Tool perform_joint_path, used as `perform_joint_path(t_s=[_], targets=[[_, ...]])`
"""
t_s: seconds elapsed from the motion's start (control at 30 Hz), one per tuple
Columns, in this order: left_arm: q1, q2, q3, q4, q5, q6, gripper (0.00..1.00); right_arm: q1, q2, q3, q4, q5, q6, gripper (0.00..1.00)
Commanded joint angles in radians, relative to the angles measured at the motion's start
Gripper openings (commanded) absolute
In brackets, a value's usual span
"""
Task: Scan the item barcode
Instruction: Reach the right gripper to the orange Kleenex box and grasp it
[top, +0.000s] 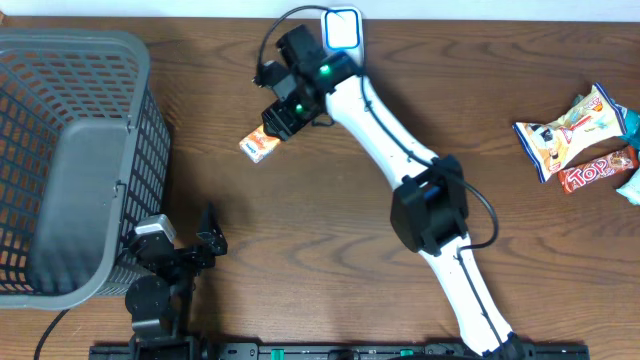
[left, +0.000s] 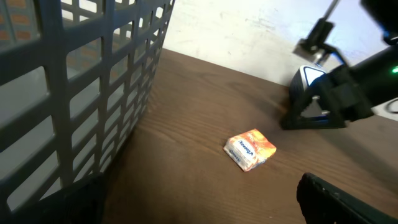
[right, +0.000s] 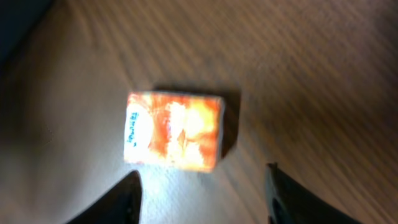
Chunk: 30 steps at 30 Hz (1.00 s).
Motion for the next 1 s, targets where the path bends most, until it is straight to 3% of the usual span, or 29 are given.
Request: perform_joint_path(t_s=[0.0, 0.03, 0.1, 0.23, 0.43, 0.87, 0.9, 0.97], targets=[[-0.002, -0.002, -0.024, -0.010, -0.005, 0.002, 0.98, -0.003, 0.039, -0.001, 0.038, 0.060, 0.010, 0.45], [-0.002, -0.002, -0.024, -0.010, -0.005, 0.002, 0.98, -0.004, 0.042, -0.001, 0.043, 0.049, 0.013, 0.38], [-0.002, -0.002, -0.024, -0.010, -0.005, 0.002, 0.98, -0.004, 0.057, -0.001, 0.052, 0.018, 0.012, 0.35], [-0.002, -0.002, -0.024, -0.010, -0.005, 0.002, 0.98, -0.004, 0.089, -0.002, 0.085, -0.025, 0.012, 0.47], [-0.002, -0.002, -0.024, -0.010, -0.005, 0.002, 0.98, -0.004, 0.107, -0.003, 0.133, -0.168, 0.012, 0.48], [-0.002, -0.002, -0.024, -0.010, -0.005, 0.002, 0.98, -0.006, 0.108, -0.128, 0.206, -0.121, 0.012, 0.47], [-0.002, -0.002, -0.024, -0.010, -0.005, 0.002, 0.98, -0.005, 0.108, -0.161, 0.224, -0.121, 0.012, 0.43], [-0.002, -0.002, -0.024, -0.010, -0.005, 0.002, 0.98, -0.005, 0.108, -0.193, 0.240, -0.127, 0.014, 0.27]])
